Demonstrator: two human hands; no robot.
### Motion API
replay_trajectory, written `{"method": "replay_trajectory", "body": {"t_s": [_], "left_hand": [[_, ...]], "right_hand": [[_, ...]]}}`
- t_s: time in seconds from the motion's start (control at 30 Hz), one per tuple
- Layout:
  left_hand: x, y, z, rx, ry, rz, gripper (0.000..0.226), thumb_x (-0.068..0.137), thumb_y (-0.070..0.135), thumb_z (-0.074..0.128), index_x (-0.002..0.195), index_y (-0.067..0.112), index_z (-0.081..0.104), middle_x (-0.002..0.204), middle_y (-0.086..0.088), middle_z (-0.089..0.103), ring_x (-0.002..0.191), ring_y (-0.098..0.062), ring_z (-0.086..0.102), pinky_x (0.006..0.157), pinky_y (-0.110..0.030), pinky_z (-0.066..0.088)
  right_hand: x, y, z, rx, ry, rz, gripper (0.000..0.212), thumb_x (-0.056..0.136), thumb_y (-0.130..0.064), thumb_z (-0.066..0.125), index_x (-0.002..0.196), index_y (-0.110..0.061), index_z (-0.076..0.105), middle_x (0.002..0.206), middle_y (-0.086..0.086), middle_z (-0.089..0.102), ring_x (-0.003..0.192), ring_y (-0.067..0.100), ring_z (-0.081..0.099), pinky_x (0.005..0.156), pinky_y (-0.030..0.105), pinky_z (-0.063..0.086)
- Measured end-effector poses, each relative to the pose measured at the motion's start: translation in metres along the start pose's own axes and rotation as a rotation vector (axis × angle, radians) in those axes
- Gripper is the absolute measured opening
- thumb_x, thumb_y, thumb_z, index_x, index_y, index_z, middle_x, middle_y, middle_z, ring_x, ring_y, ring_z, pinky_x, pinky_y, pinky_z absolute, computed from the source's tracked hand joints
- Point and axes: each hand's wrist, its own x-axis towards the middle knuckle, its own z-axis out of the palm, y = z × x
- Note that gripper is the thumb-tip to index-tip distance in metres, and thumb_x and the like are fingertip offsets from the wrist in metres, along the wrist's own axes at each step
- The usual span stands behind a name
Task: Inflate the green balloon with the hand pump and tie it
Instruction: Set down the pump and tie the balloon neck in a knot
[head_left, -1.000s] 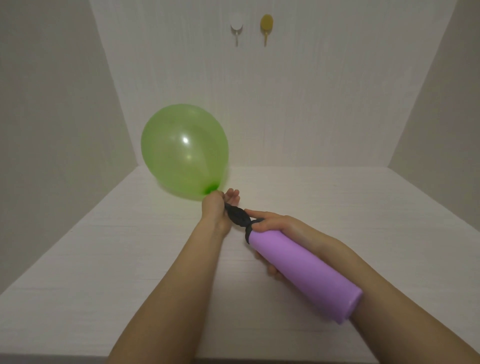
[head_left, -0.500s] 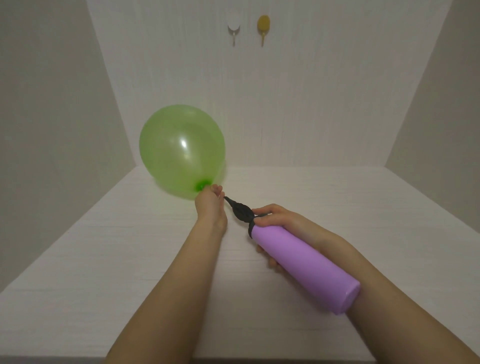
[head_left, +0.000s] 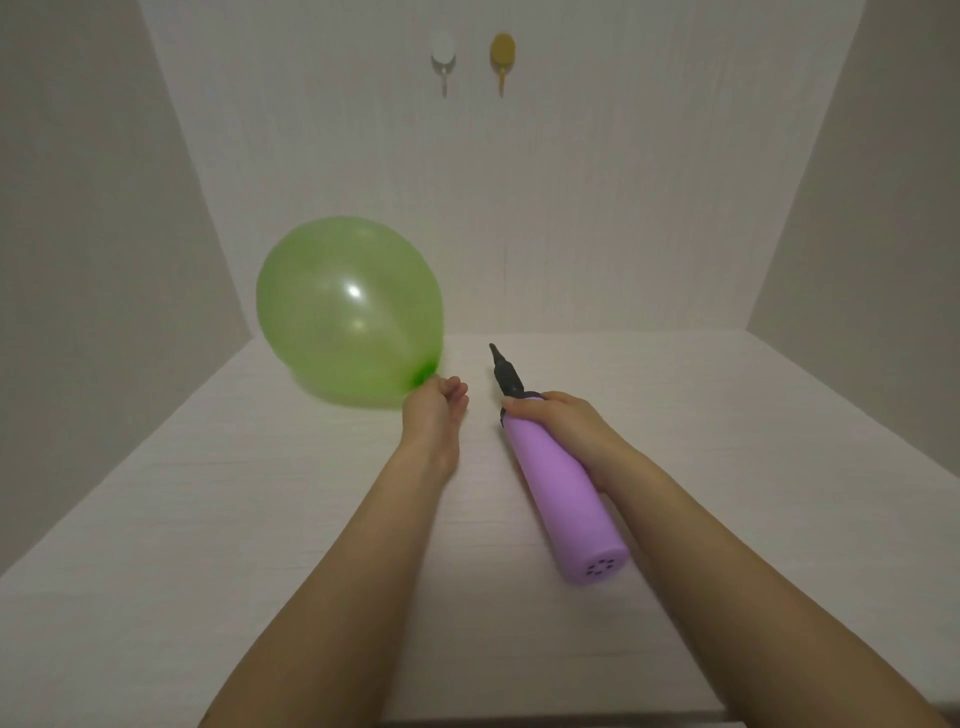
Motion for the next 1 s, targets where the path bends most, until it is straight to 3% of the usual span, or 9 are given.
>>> {"method": "replay_trajectory", "body": {"t_s": [0.13,0.17,0.23,0.3,0.5,0.57,0.7,0.9,1.0], "left_hand": [[0.000,0.001,-0.001,0.009,-0.018,-0.005,0.031,0.100,0.007,0.031,0.076,0.005,0.050,0.078,-0.002,0.051,0.085,-0.017,0.056,0.103,-0.028,0.040],[0.000,0.000,-0.001,0.006,-0.021,-0.003,0.031,0.100,0.008,0.031,0.091,-0.005,0.057,0.078,-0.002,0.051,0.089,-0.018,0.056,0.100,-0.027,0.041],[0.000,-0.001,0.000,0.004,-0.026,0.007,0.042,0.100,0.008,0.030,0.130,-0.018,0.043,0.078,-0.003,0.051,0.083,-0.016,0.056,0.097,-0.026,0.041],[0.000,-0.002,0.000,0.018,-0.036,0.016,0.046,0.100,0.008,0.030,0.137,-0.019,0.031,0.078,-0.003,0.050,0.077,-0.012,0.054,0.096,-0.026,0.041],[-0.002,0.000,0.000,0.055,-0.032,-0.009,0.039,0.101,0.009,0.030,0.121,-0.017,0.050,0.077,-0.003,0.050,0.084,-0.015,0.054,0.104,-0.028,0.040],[-0.003,0.001,0.000,0.065,-0.027,-0.007,0.043,0.100,0.009,0.030,0.132,-0.018,0.040,0.078,-0.003,0.050,0.079,-0.013,0.054,0.098,-0.027,0.042],[-0.004,0.000,0.002,0.085,-0.030,-0.009,0.046,0.100,0.007,0.030,0.139,-0.016,0.031,0.078,-0.003,0.051,0.075,-0.010,0.054,0.093,-0.026,0.043],[-0.003,-0.001,0.000,0.083,-0.033,0.001,0.043,0.099,0.007,0.030,0.136,-0.013,0.040,0.078,-0.004,0.052,0.075,-0.011,0.055,0.088,-0.027,0.046],[-0.003,-0.001,0.000,0.155,-0.023,-0.006,0.023,0.099,0.009,0.030,0.089,0.007,0.051,0.077,-0.003,0.051,0.070,-0.012,0.054,0.069,-0.022,0.048]], "right_hand": [[0.011,-0.003,-0.004,-0.081,0.034,0.024,0.029,0.075,-0.035,0.069,0.087,-0.010,0.061,0.077,0.007,0.063,0.060,0.021,0.057,0.057,0.024,0.044],[0.013,-0.004,-0.006,-0.083,0.026,0.040,0.028,0.074,-0.031,0.068,0.089,-0.009,0.061,0.078,0.008,0.062,0.061,0.022,0.057,0.058,0.026,0.044],[0.016,-0.008,-0.010,-0.100,0.016,0.053,0.029,0.074,-0.025,0.066,0.095,-0.007,0.059,0.080,0.010,0.061,0.063,0.024,0.057,0.061,0.028,0.045],[0.022,-0.012,-0.013,-0.175,0.060,0.043,0.034,0.075,-0.023,0.064,0.102,-0.005,0.053,0.085,0.010,0.059,0.065,0.024,0.058,0.060,0.026,0.046],[0.041,-0.026,-0.016,-0.639,0.245,-0.002,0.022,0.083,-0.019,0.058,0.095,-0.005,0.045,0.072,0.002,0.047,0.066,0.020,0.051,0.051,0.025,0.036],[0.045,-0.028,-0.018,-0.745,0.280,-0.001,0.015,0.086,-0.019,0.052,0.091,-0.006,0.046,0.072,0.001,0.047,0.074,0.025,0.051,0.054,0.026,0.036],[0.053,-0.032,-0.021,-0.843,0.300,0.021,0.013,0.088,-0.020,0.050,0.089,-0.008,0.047,0.074,0.002,0.048,0.079,0.025,0.050,0.067,0.027,0.038],[0.061,-0.033,-0.028,-0.872,0.323,0.028,0.013,0.090,-0.019,0.046,0.085,-0.007,0.048,0.079,0.004,0.053,0.078,0.026,0.050,0.065,0.026,0.039],[0.063,-0.031,-0.030,-0.803,0.377,-0.035,0.015,0.086,-0.020,0.053,0.087,-0.006,0.050,0.093,0.011,0.056,0.081,0.028,0.052,0.057,0.027,0.037]]}}
